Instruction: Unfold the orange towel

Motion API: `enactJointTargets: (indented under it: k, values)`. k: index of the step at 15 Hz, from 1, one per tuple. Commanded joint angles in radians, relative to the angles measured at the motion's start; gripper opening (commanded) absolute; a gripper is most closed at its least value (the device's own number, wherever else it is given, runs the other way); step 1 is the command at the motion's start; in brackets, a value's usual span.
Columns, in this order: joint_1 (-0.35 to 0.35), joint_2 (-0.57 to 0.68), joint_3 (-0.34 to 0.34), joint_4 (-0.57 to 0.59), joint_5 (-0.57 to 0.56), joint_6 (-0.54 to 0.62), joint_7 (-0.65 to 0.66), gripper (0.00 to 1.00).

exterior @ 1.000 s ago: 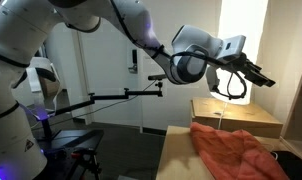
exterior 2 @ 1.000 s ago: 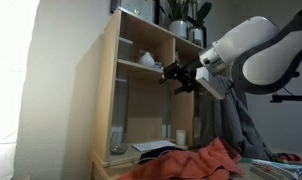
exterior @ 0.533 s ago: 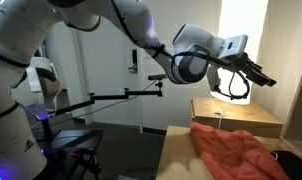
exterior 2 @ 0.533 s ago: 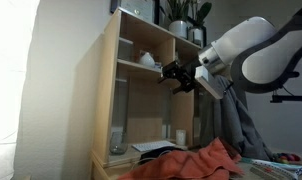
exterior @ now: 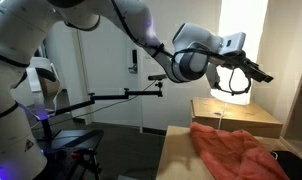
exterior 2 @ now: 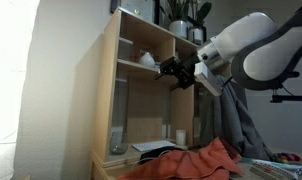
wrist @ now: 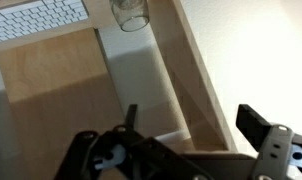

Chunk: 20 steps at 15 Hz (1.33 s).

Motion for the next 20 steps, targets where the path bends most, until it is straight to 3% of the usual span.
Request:
enactJointTargets:
  k: [1, 2, 3, 8, 13, 17, 19, 20]
  values:
    - [-0.145, -0.105, 0.226, 0.001, -0.173, 0.000, -0.058, 1.00]
    - [-0.175, -0.107, 0.277, 0.015, -0.187, 0.000, -0.089, 1.00]
    - [-0.260, -0.128, 0.392, 0.015, -0.271, 0.000, -0.070, 1.00]
    - [-0.582, -0.103, 0.802, 0.072, -0.689, 0.000, 0.146, 1.00]
    - [-0.883, 0.074, 1.213, 0.142, -1.122, -0.002, 0.355, 1.00]
    - [-1.151, 0.270, 1.524, 0.066, -1.440, -0.004, 0.407, 1.00]
    - [-1.203, 0.286, 1.529, 0.026, -1.475, -0.004, 0.410, 1.00]
    - [-1.178, 0.258, 1.463, 0.066, -1.424, -0.007, 0.393, 1.00]
